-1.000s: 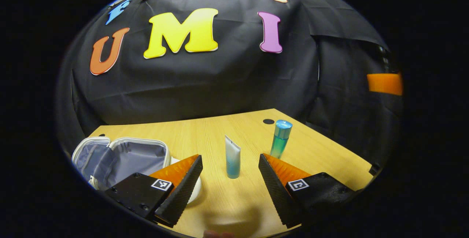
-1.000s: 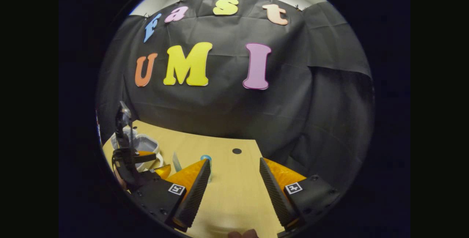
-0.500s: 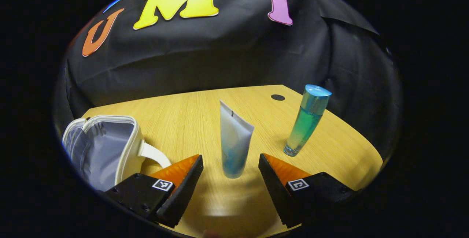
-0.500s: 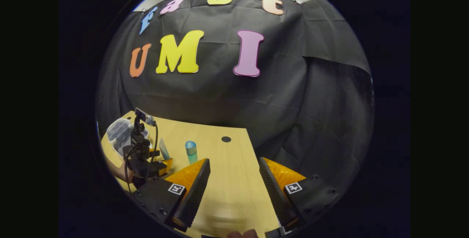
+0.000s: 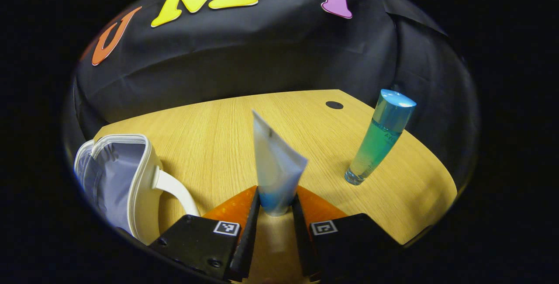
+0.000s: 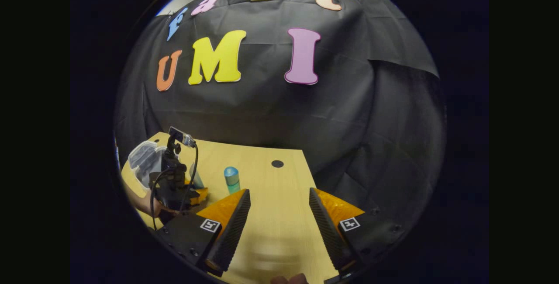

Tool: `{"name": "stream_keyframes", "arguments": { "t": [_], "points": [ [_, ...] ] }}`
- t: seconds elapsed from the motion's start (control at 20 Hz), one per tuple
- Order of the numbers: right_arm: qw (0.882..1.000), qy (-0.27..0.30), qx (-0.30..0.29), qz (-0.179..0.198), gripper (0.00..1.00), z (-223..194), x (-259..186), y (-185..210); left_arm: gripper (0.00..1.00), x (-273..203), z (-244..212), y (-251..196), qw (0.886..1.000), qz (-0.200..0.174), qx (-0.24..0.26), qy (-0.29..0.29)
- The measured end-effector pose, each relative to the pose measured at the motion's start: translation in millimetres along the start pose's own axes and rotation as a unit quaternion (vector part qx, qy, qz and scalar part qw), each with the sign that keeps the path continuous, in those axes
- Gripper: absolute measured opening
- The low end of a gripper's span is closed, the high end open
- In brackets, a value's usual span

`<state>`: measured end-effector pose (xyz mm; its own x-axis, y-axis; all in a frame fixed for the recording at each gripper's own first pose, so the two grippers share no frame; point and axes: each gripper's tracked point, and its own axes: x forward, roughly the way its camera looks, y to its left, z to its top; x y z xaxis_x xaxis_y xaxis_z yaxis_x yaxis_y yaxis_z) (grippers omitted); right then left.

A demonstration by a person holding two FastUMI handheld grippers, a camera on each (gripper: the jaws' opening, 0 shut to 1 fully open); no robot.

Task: First open the suitcase, pack the skin care products into it, and then close the suitcase.

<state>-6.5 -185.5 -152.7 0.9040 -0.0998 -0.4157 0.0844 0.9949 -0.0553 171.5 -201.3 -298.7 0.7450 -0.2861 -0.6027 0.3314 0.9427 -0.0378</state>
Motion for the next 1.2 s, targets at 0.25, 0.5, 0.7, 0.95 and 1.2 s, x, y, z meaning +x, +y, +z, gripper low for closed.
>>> {"name": "stream_keyframes", "arguments": {
  "t": [0.25, 0.5, 0.7, 0.95, 1.2],
  "points": [
    [0.999, 0.009, 0.0, 0.031, 0.8, -19.6, 25.2, 20.8, 0.49, -27.4, 16.3, 3.3, 1.0, 0.0, -0.019, -0.016],
    [0.996, 0.027, 0.001, 0.088, 0.8, -52.5, 80.8, 79.4, 0.42, -105.6, 41.0, 19.0, 0.998, 0.016, -0.046, -0.041],
    [0.993, 0.045, 0.017, 0.108, 0.8, -68.5, 126.1, 111.6, 0.42, -153.8, 32.9, 42.7, 0.997, 0.043, -0.064, -0.03],
    [0.991, 0.071, 0.035, 0.11, 0.77, -88.2, 169.6, 127.1, 0.42, -196.3, 18.4, 89.0, 0.99, 0.102, -0.096, -0.021],
    [0.99, 0.087, 0.035, 0.105, 0.6, -98.7, 186.1, 132.4, 0.42, -224.0, 4.8, 139.7, 0.979, 0.155, -0.133, -0.014]
  ]
}}
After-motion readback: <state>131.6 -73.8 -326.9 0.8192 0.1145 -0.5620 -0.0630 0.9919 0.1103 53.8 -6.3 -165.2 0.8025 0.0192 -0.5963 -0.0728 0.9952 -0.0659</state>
